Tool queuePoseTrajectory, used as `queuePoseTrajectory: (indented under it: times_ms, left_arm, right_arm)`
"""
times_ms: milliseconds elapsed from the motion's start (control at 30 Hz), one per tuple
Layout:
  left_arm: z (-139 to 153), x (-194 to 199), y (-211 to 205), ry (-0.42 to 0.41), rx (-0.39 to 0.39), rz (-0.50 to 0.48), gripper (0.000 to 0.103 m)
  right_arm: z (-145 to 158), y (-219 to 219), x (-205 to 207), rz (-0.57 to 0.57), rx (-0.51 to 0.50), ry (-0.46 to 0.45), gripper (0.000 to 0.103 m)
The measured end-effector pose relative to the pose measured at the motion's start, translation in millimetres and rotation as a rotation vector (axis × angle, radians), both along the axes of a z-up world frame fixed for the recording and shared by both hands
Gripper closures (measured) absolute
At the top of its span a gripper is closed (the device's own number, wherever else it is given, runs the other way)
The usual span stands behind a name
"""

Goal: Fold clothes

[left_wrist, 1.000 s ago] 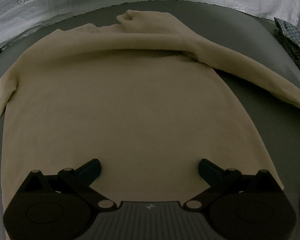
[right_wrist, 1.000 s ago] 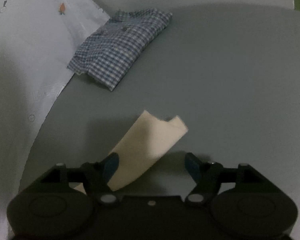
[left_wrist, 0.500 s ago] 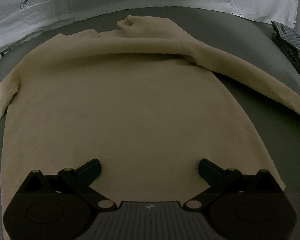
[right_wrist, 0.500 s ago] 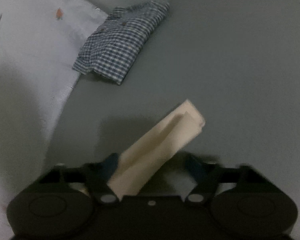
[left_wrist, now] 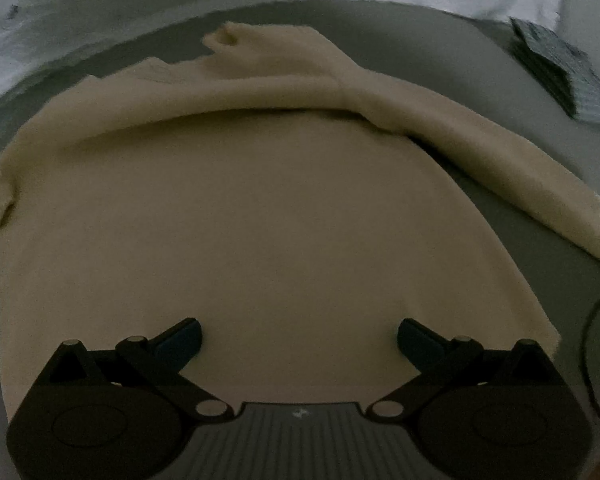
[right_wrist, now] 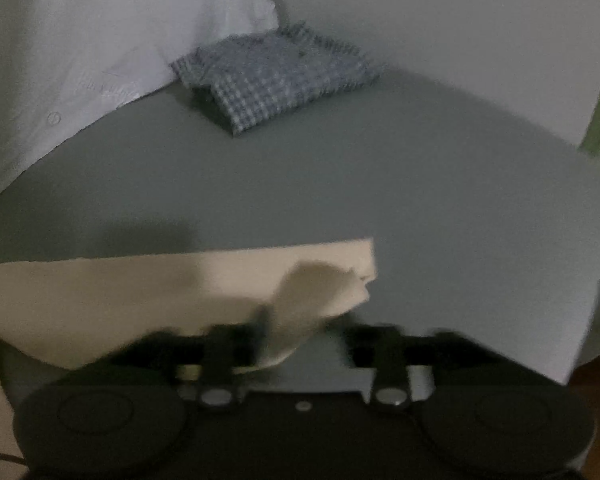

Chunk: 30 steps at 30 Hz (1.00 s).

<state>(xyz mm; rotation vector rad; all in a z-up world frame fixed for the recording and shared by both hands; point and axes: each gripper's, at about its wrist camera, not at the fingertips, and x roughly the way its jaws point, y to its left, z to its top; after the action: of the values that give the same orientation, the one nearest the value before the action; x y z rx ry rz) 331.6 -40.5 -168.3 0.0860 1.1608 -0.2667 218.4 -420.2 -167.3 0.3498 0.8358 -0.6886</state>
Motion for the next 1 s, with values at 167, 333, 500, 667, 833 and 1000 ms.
queuePoseTrajectory:
  times_ms: [167,333,500,667,833,1000]
  left_arm:
    - [47,16,81,-0.171,-0.102,0.108,0.002]
    - [73,83,180,-0.312,-0.090,0.261,0.023]
    - [50,175,226,-0.301,-0.062,0.251,0.025]
    - [20,238,224,-0.288,-0.080,0.095,0.014]
    - [-13,265,214,-0.162,-0.143,-0.032,0.019]
    - [-16,246,204,-0.256,-0.028,-0.013,0.085]
  right_arm:
    - [25,34,22,0.149,-0.097,-0.033,0.041]
    - [41,89,78,0.391,-0.090,-0.071,0.041]
    - [37,170,152,0.736,-0.143,-0.052,0.041]
    - [30,243,224,0.957,-0.204,-0.040,0.040]
    - [18,272,271,1.047,-0.123,-0.052,0.031]
    - [1,277,285,1.169,-0.204,0.034,0.097]
